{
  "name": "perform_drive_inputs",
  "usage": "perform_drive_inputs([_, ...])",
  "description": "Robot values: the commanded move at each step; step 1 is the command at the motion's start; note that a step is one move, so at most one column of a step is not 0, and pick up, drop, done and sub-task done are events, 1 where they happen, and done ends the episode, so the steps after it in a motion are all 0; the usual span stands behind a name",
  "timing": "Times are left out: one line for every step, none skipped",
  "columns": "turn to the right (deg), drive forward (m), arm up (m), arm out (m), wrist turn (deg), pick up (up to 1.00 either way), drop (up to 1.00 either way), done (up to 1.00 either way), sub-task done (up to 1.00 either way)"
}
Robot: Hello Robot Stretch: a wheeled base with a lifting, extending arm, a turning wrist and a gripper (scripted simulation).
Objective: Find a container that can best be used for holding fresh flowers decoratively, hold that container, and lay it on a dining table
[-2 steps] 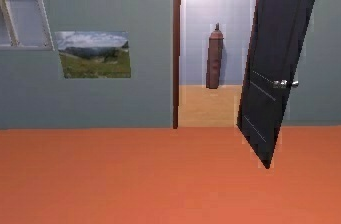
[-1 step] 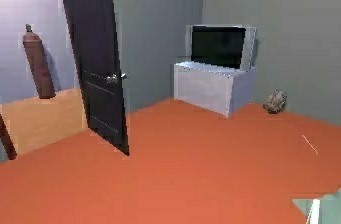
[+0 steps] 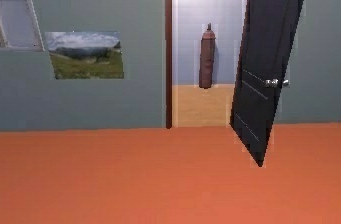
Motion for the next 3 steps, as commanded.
perform_drive_inputs([42.0, 0.0, 0.0, 0.0, 0.0, 0.0, 0.0, 0.0, 0.0])
perform_drive_inputs([0.0, 0.0, 0.0, 0.46, 0.0, 0.0, 0.0, 0.0, 0.0])
perform_drive_inputs([0.0, 0.0, 0.0, 0.0, 45.0, 0.0, 0.0, 0.0, 0.0])
